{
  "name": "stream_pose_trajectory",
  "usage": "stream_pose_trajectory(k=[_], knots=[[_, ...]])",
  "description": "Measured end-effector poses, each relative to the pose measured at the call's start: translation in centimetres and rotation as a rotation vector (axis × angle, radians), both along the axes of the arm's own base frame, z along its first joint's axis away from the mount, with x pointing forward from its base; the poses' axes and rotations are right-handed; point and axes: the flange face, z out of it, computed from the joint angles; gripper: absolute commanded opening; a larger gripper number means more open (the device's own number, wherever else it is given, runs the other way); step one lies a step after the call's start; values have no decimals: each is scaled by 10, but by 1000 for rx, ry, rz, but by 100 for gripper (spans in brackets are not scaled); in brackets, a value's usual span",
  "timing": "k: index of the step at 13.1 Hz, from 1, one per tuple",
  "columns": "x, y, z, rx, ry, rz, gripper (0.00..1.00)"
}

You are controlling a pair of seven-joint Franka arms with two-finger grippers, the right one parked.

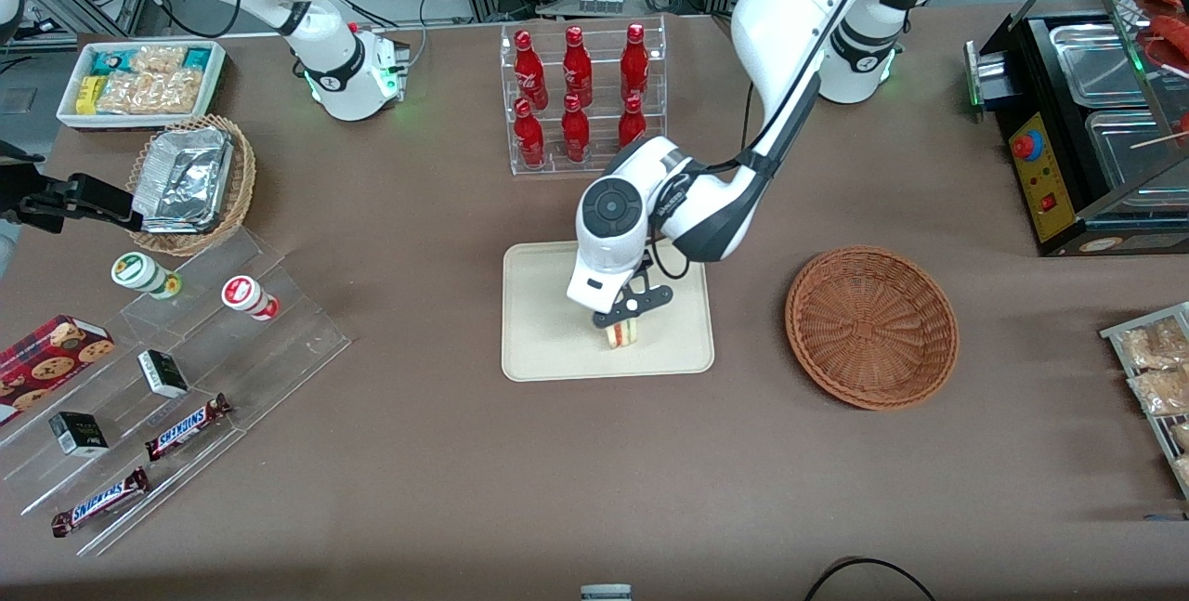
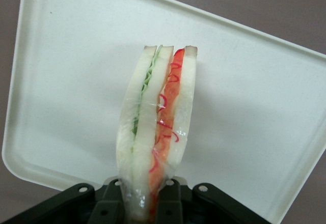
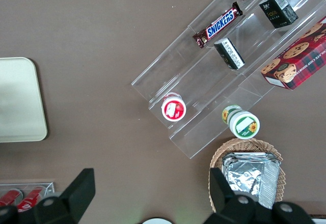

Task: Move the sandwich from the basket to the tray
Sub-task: 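Lower the sandwich onto the tray and open the left gripper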

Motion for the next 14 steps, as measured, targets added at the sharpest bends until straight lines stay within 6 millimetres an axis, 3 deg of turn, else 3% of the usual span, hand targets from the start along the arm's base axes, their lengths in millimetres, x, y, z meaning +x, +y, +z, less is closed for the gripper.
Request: stream_pose_trajectory(k=[6,7,8,14], knots=[[-2,-6,-23,24,13,22,0],[0,-6,-26,26,14,30,39],[1,-7,-29,27,15,35,99],[5,-8,-25,32,16,39,100]])
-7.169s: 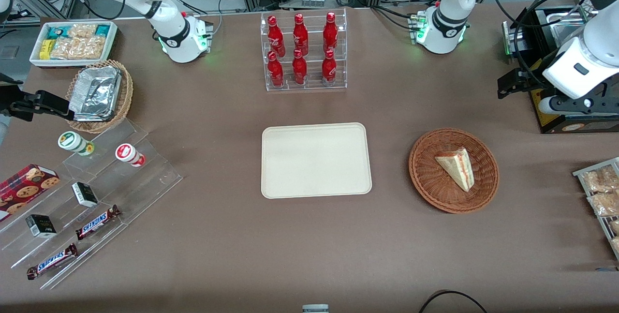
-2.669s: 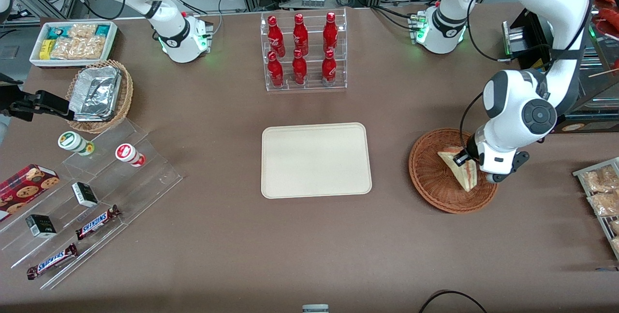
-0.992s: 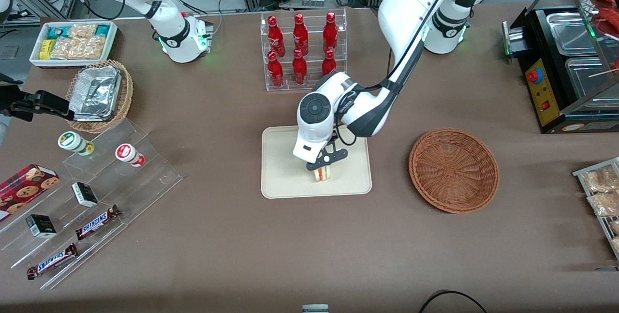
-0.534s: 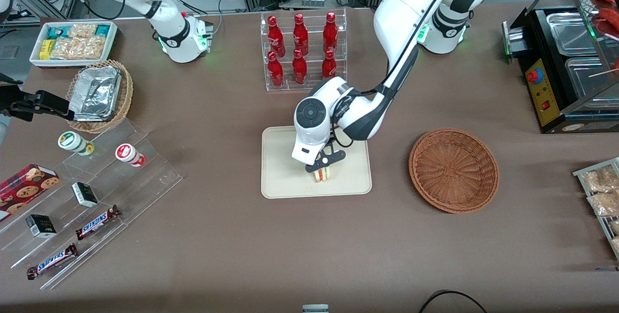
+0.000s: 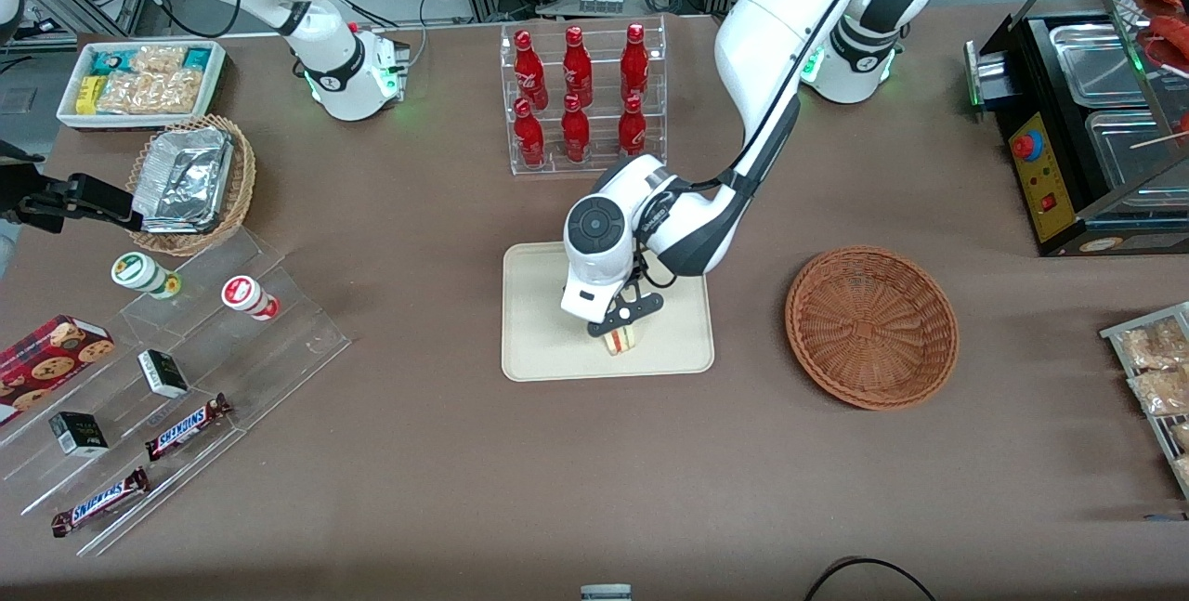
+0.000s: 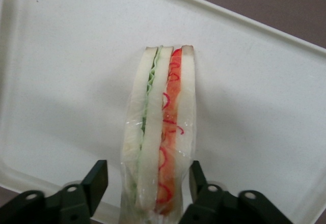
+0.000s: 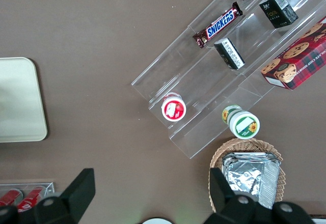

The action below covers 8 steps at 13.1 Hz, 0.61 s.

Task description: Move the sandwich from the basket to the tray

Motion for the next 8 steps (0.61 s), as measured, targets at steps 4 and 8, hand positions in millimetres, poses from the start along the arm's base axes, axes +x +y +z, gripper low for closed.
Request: stream_pose_trajectory(k=[4,8], knots=[[9,1,56,-15,-29,5,100],[15,22,128,-5,-44,-44,100]])
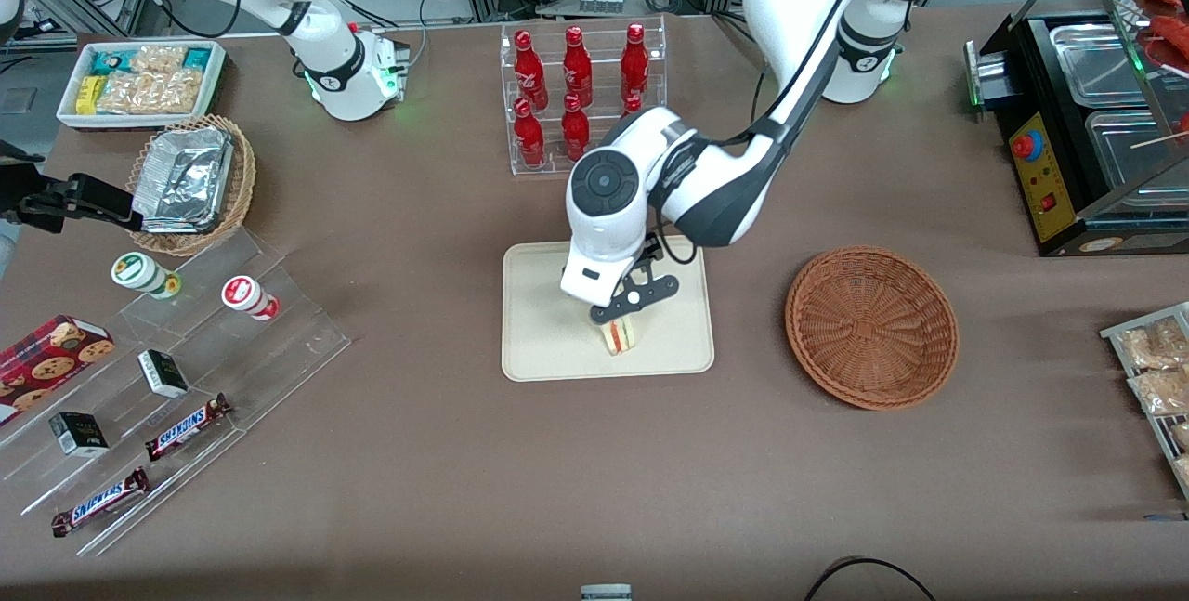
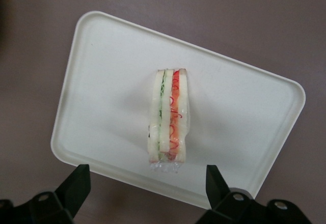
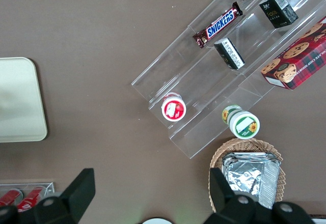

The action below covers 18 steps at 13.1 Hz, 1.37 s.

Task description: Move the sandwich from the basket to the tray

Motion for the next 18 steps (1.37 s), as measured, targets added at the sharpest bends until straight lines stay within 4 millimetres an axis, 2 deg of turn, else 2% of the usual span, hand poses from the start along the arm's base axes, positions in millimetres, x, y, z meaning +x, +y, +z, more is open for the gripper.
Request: stream_pose_trajectory(k=[3,6,9,11,14,18], knots=[[12,26,28,33,-21,-36,100],[47,95,65,17,2,15,100],[62,162,76,20,27,4,100],[66,209,87,12,36,-59,100],[62,275,111,-2,32,-121,100],[57,344,138,-23,56,-204,100]])
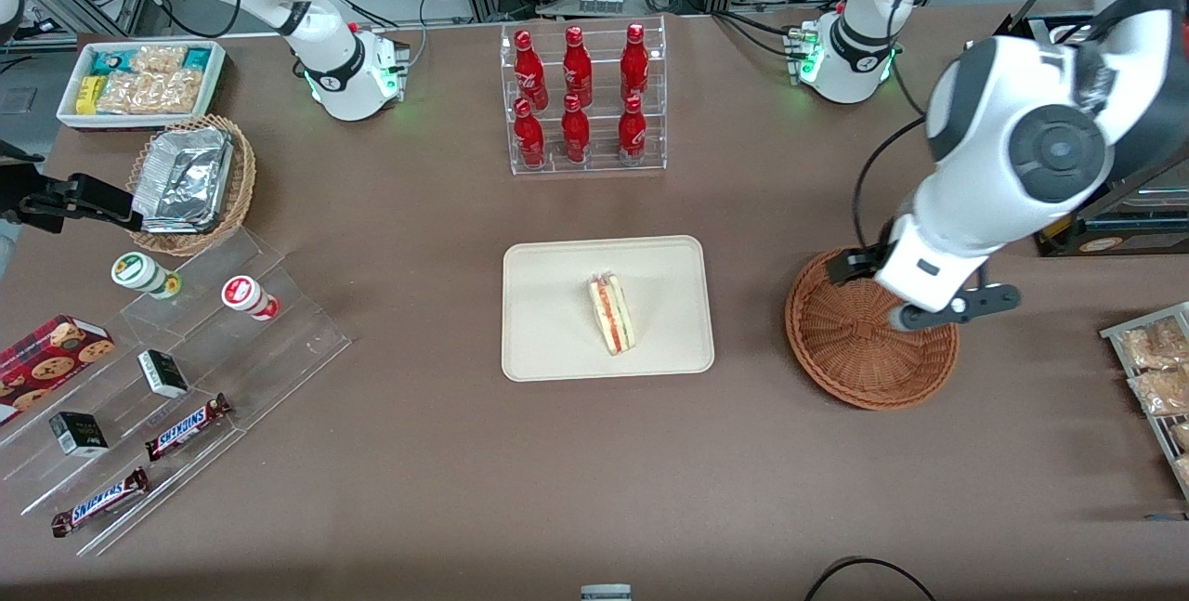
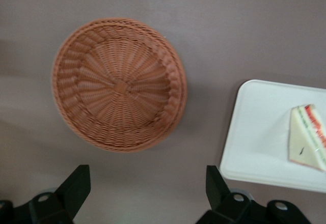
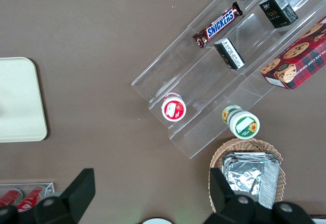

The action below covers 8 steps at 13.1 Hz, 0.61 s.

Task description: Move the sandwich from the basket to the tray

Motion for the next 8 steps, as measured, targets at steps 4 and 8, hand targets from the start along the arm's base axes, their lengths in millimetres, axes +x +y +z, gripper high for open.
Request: stream_pose_trajectory(k=[4,8], knots=[[-14,54,34,-56,24,-125,100],[-47,92,81,-71,40,-233,100]])
